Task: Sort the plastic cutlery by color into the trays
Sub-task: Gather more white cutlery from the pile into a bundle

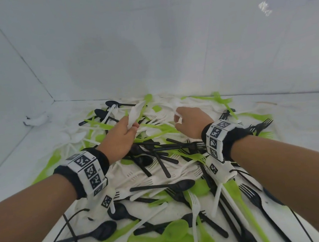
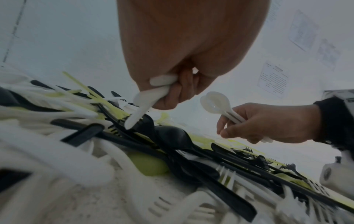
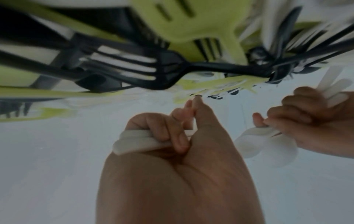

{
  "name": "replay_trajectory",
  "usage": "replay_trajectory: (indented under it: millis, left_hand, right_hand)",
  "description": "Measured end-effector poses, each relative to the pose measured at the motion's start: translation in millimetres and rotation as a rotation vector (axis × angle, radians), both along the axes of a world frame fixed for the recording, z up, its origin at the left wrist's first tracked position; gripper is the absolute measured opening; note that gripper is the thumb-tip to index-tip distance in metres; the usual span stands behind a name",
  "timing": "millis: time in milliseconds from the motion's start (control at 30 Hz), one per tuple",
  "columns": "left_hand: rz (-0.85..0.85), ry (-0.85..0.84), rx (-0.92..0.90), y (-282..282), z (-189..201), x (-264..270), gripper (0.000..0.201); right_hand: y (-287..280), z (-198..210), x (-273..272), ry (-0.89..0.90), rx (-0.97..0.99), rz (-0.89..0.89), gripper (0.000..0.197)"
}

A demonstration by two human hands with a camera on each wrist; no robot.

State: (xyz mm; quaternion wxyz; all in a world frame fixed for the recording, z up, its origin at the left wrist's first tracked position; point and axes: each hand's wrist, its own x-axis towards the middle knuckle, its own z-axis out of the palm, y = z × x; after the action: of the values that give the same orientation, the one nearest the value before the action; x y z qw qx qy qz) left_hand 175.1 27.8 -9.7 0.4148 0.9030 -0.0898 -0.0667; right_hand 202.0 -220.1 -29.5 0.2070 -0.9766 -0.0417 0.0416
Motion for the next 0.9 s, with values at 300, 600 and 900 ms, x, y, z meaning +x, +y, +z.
replay_trajectory:
  millis: [300,600,900]
  left_hand:
    - [0.075,0.137,-0.182,14.5,2.8,-19.1,0.017]
    - [0.129,0.102,-0.176,31.9,5.1,-33.6,0.026]
    - [0.1,0.069,-0.157,28.6,5.9,-44.5,0.018]
  right_hand:
    - [28.4,-11.5,-2.4,0.031,-0.271,0.091,0.021]
    - [38.2,-4.3,-4.2,-0.035,-0.473,0.152,0.014]
    - [36.4,14.6,-16.9,0.013,-0.272,0.092,0.042]
